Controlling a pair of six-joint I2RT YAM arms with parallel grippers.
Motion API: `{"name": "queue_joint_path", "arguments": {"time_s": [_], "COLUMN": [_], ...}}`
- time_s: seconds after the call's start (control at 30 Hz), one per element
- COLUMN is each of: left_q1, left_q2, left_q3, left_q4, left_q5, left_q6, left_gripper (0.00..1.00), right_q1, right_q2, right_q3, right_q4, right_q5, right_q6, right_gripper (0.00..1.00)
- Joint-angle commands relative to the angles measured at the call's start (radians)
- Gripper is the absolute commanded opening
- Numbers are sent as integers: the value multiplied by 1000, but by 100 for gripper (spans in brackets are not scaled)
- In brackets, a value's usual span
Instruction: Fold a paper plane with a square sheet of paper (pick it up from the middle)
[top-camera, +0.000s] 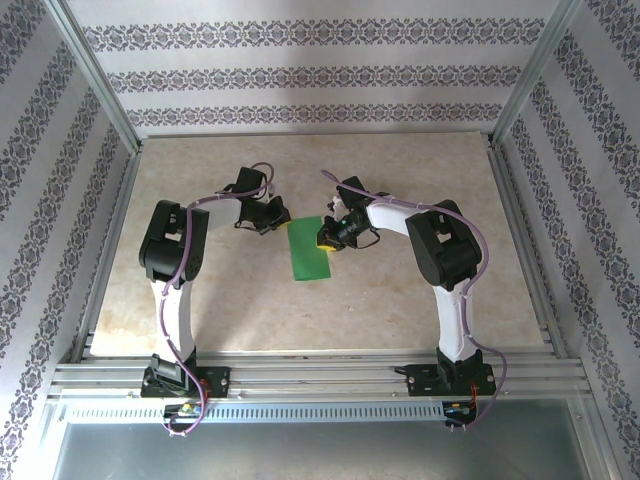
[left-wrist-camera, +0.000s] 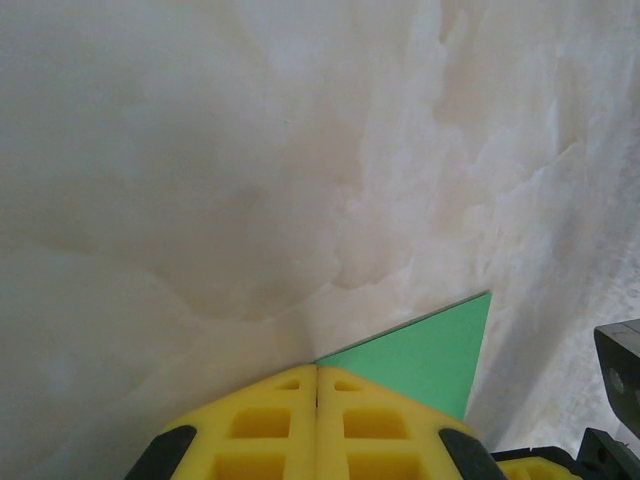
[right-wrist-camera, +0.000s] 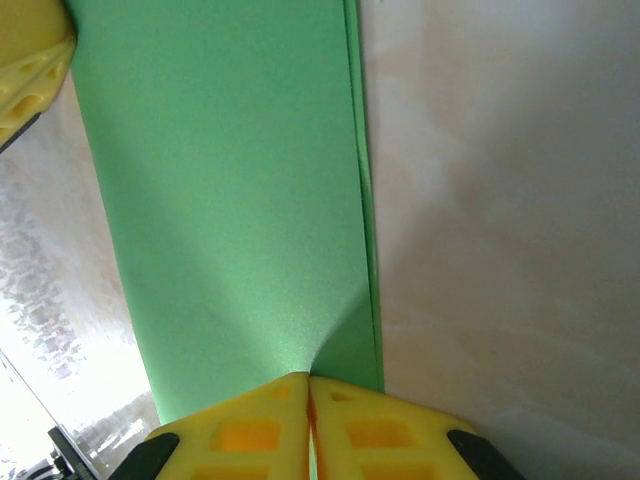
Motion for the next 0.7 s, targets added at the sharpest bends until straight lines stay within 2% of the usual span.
{"name": "queue_joint_path", "arguments": {"time_s": [0.0,0.17,0.43,0.67], "left_q1": [59,45,-35,-146], "left_q2": [-30,-145,-337,-397], "left_q3": [-29,-66,-246,-379], "left_q4": [-52,-16,-6,102], "left_q5": [-74,0,-28,-35], "left_q6": [6,-6,-69,-208], "left_gripper": [0,0,0,20], "right_q1": [-5,-4,0,-5], "right_q2": [112,106,28,-145], "right_q3": [-68,-63,-48,-82], "right_q4": [-108,-102,-66,24], "right_q5": [183,166,106,43], "right_q6": [-8,4,48,89], "right_gripper": [13,14,18,34]}}
